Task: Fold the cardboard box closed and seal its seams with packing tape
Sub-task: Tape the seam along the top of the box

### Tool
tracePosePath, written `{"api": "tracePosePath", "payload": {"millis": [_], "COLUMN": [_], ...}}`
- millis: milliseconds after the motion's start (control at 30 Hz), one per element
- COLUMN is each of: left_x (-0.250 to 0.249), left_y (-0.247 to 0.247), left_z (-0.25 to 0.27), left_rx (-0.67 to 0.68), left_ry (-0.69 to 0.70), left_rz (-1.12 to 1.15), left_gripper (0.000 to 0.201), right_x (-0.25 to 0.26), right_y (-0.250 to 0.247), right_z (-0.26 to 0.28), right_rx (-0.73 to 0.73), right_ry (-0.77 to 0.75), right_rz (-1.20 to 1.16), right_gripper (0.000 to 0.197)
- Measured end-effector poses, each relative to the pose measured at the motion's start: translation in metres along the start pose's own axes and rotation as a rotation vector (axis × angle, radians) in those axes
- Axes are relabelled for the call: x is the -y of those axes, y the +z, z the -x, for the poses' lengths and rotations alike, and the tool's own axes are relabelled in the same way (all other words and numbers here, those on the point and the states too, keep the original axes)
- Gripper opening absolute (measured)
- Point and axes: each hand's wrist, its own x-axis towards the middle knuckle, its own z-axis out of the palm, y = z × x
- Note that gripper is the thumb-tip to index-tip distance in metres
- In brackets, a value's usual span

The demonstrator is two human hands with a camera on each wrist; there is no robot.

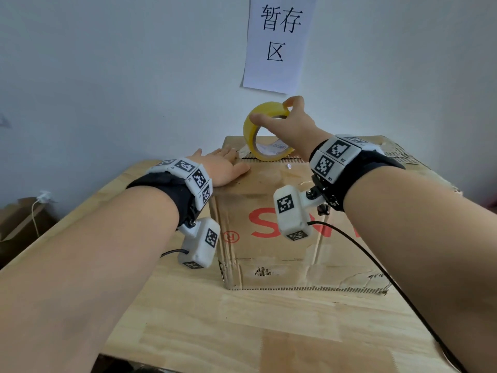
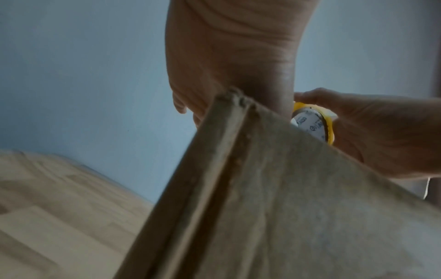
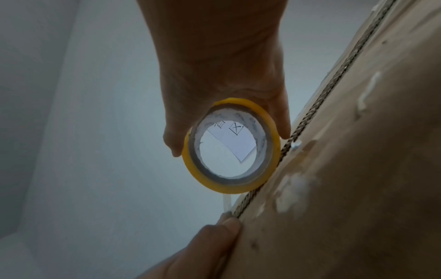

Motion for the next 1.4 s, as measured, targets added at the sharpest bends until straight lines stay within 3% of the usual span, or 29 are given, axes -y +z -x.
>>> {"api": "tracePosePath", "payload": {"millis": [367, 500, 633, 800, 933, 1100, 1400], "left_x": [-0.013, -0.012, -0.01, -0.007, -0.009, -0.013, -0.034], "left_y": [-0.001, -0.002, 0.003, 0.002, -0.008, -0.001, 0.0], "left_z": [0.002, 0.003, -0.002, -0.001, 0.007, 0.003, -0.006], "left_rx": [0.009, 0.026, -0.038, -0.062, -0.127, -0.024, -0.027], "left_ry": [-0.037, -0.034, 0.01, 0.067, 0.192, 0.145, 0.117], "left_rz": [0.007, 0.048, 0.081, -0.024, -0.103, -0.042, -0.038], "left_gripper": [0.063, 0.064, 0.066, 0.077, 0.069, 0.08, 0.079], "right_x": [0.017, 0.014, -0.005, -0.024, -0.027, -0.035, -0.029], "right_y": [0.007, -0.003, -0.024, -0.021, -0.022, -0.024, -0.023], "right_z": [0.0, -0.001, -0.004, 0.001, 0.002, 0.007, 0.01], "right_rx": [-0.079, -0.077, -0.103, -0.077, -0.064, -0.071, -0.063], "right_ry": [-0.135, -0.113, -0.049, -0.029, -0.044, -0.04, -0.027], "right_rz": [0.172, 0.224, 0.333, 0.206, 0.121, 0.051, 0.052], "right_gripper": [0.083, 0.08, 0.082, 0.09, 0.086, 0.085, 0.081]}}
